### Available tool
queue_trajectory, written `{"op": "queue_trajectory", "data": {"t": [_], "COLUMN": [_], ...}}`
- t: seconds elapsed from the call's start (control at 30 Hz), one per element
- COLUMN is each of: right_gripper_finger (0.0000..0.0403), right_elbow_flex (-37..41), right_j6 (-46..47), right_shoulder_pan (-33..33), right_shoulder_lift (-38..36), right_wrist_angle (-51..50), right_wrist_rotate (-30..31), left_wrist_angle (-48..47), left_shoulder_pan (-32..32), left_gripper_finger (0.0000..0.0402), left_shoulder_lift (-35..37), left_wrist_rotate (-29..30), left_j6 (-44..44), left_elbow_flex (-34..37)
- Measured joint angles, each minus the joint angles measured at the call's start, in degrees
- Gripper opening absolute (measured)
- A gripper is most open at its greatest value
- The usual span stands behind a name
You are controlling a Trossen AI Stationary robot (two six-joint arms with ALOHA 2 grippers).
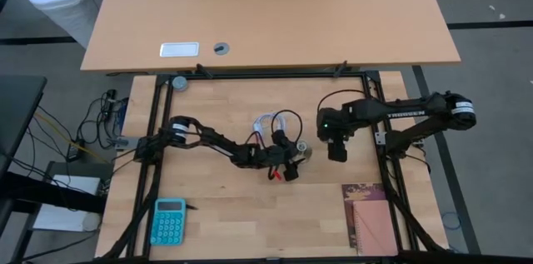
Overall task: Screw lightbulb
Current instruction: Insert the white lightbulb into the lamp socket
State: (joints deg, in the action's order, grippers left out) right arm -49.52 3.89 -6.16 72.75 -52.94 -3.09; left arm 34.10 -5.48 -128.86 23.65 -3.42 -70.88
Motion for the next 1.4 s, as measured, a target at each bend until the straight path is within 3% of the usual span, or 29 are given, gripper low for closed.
{"op": "queue_trajectory", "data": {"t": [0.23,0.43,0.63,1.13,1.27,1.4], "right_gripper_finger": [0.0214,0.0214,0.0214,0.0215,0.0215,0.0215], "right_elbow_flex": [0.0,0.0,0.0,0.0,0.0,0.0], "right_j6": [0.6,1.0,0.6,-0.6,8.4,21.4], "right_shoulder_pan": [1.3,1.3,1.3,1.2,1.1,1.3], "right_shoulder_lift": [-1.2,-1.2,-1.2,-0.7,-1.7,-2.4], "right_wrist_angle": [3.8,5.1,5.4,7.3,-0.1,-7.9], "right_wrist_rotate": [0.5,0.6,0.6,0.7,-0.5,1.3], "left_wrist_angle": [-0.4,-2.3,-9.1,-29.2,-32.5,-33.6], "left_shoulder_pan": [0.1,0.9,1.6,2.0,1.3,-0.1], "left_gripper_finger": [0.0296,0.0326,0.0341,0.0328,0.0327,0.0327], "left_shoulder_lift": [0.2,0.9,4.5,10.5,11.4,12.9], "left_wrist_rotate": [-5.9,-9.6,-9.2,-8.5,-8.2,-4.1], "left_j6": [-1.6,-2.4,1.7,3.1,1.6,2.1], "left_elbow_flex": [0.1,0.0,-0.1,-0.3,-0.4,0.0]}}
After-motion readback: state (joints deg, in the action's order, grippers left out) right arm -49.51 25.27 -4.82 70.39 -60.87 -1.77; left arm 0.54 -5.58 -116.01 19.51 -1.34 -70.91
